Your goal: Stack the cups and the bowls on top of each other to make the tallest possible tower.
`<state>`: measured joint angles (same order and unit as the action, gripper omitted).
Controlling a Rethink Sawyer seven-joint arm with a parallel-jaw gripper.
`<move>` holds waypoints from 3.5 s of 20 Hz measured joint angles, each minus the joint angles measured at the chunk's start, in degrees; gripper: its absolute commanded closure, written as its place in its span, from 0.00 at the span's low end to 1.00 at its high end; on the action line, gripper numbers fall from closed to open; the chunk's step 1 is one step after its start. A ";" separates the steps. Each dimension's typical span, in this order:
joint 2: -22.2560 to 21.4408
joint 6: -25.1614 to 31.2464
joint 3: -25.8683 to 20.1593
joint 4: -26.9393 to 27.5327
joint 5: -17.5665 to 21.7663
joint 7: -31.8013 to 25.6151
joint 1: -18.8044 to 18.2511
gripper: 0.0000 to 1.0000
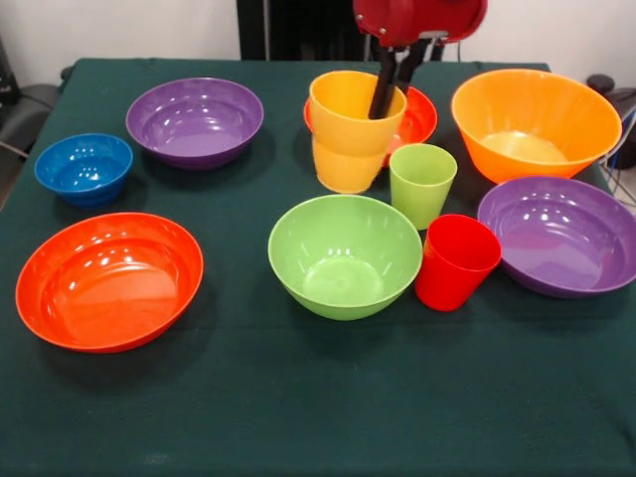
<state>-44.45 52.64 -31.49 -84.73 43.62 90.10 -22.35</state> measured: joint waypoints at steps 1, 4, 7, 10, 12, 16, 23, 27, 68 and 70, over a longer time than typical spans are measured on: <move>0.29 0.24 -0.18 0.58 0.02 0.00 0.15 1.00; 1.93 1.15 -1.04 3.41 0.11 -0.13 0.98 1.00; 4.33 2.19 -2.01 7.04 0.23 -0.84 1.98 1.00; 7.21 3.91 -2.80 11.29 0.32 -1.87 2.91 1.00; 10.03 5.76 -3.43 15.49 0.40 -3.18 3.80 1.00; 16.53 10.41 -5.28 26.20 1.63 -6.86 6.05 1.00; 26.70 20.37 -11.09 45.60 7.18 -13.96 9.73 1.00; 32.02 25.87 -18.95 56.74 15.45 -18.88 11.00 1.00; 40.22 30.95 -45.80 66.42 37.10 -32.71 2.17 1.00; 40.30 30.95 -44.99 65.87 36.13 -32.71 2.16 1.00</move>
<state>-4.15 83.60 -76.48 -18.86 79.75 57.39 -20.19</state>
